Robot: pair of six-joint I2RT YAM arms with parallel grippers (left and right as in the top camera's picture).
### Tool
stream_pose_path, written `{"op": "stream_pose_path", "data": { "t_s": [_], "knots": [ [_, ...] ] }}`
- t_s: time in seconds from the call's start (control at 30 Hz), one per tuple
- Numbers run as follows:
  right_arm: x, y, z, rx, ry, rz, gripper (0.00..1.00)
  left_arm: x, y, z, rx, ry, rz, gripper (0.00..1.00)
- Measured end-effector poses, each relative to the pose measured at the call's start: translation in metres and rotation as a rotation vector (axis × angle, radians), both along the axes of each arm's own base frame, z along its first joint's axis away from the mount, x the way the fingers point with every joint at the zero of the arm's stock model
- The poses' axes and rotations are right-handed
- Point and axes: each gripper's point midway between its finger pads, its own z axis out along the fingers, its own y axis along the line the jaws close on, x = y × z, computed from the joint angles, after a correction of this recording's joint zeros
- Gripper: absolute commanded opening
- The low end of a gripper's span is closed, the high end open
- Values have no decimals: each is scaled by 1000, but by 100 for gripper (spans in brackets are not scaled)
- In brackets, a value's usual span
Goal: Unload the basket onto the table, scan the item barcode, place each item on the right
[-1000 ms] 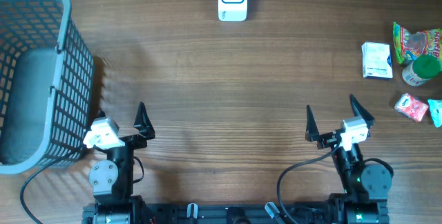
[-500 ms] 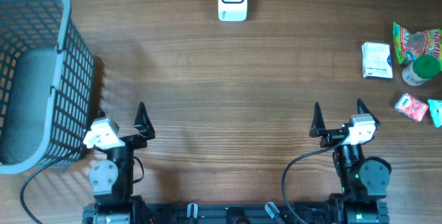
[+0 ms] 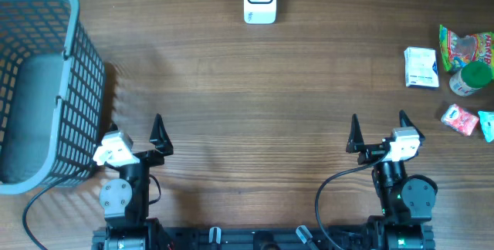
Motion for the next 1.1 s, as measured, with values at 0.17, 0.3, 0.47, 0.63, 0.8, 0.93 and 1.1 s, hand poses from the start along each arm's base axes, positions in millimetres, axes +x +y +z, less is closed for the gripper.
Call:
{"op": "stream_pose_path", "data": {
  "t_s": [0.17,0.3,0.47,0.63,0.8,0.93,1.1],
  "knots": [
    [0,0,0,0,0,0,100,0,0,0,0,0,0,100],
    [0,0,0,0,0,0,100,0,0,0,0,0,0,100],
    [0,0,0,0,0,0,100,0,0,0,0,0,0,100],
    [0,0,0,0,0,0,100,0,-5,0,6,1,-27,100],
    [0,0,0,0,0,0,100,1,-21,1,96,0,-121,100],
    [0,0,0,0,0,0,100,1,-29,1,155,-1,-164,100],
    [0,0,0,0,0,0,100,1,-29,1,175,-1,-168,100]
  ]
}}
